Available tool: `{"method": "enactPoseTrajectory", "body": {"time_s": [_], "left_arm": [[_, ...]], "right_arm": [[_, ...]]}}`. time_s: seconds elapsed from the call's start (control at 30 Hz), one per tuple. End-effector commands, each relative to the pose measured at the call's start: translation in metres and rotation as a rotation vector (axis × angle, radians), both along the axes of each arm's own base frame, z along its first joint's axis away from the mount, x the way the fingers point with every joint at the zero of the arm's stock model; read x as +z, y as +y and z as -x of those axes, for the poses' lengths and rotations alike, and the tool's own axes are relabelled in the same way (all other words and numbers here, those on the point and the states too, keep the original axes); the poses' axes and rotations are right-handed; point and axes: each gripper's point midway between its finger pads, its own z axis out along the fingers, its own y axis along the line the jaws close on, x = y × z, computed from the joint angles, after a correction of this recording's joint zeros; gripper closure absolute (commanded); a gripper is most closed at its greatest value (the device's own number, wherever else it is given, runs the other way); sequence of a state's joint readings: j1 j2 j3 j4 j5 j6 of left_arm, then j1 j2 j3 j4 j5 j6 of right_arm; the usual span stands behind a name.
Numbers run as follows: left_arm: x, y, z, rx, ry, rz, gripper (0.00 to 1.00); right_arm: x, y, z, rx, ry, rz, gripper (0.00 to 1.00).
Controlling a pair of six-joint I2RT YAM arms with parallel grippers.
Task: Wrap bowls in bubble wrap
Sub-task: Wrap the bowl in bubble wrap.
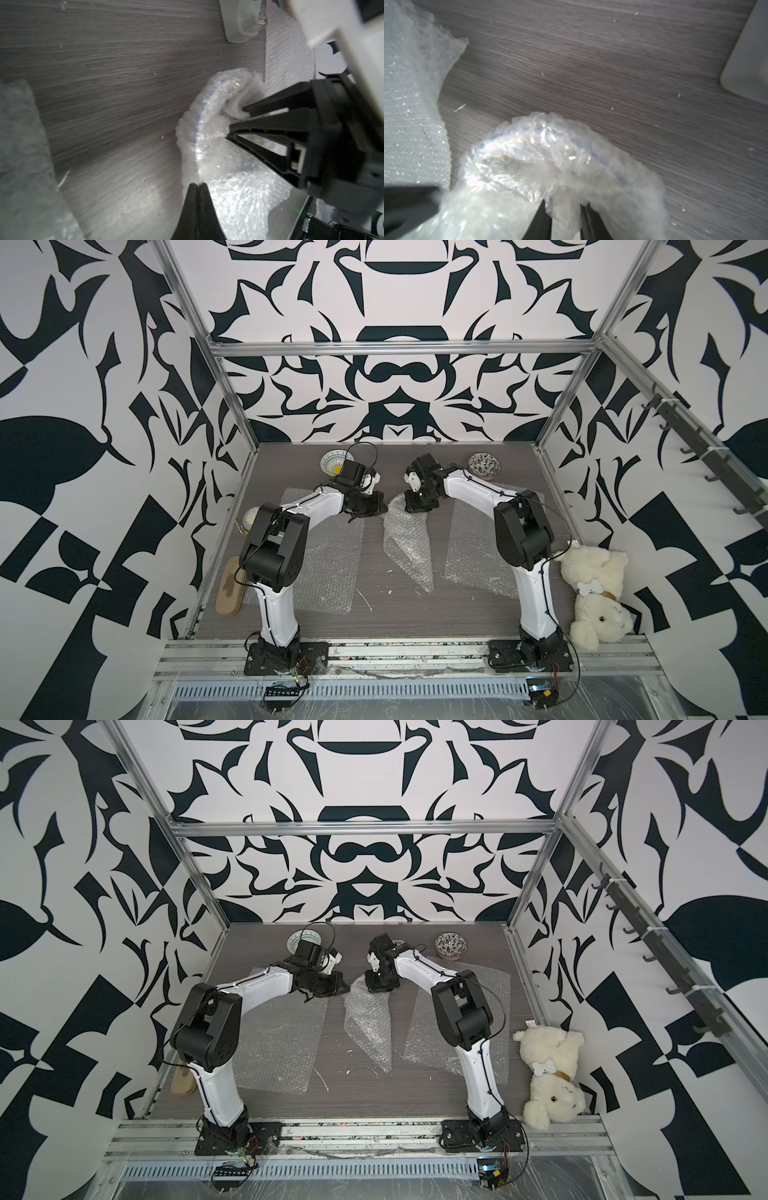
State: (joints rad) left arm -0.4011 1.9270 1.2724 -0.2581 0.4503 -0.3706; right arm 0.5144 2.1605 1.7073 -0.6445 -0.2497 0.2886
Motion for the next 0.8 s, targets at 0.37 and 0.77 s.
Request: {"method": "enactPoseTrajectory", "body": {"time_s": [0.37,0.77], "left_arm": [[-0.022,-0.005,-0.016,0.010,0.017,0.041,1.00],[-0.002,-0.024,-0.008,0.008,0.014,0.113,1.00]], "right_arm": [[0.072,0.000,0.002,0.022,-0.073,-0.151,0.61],[0.063,-0.019,0.029,-0.006,-0.012,-0.111,0.62]]}}
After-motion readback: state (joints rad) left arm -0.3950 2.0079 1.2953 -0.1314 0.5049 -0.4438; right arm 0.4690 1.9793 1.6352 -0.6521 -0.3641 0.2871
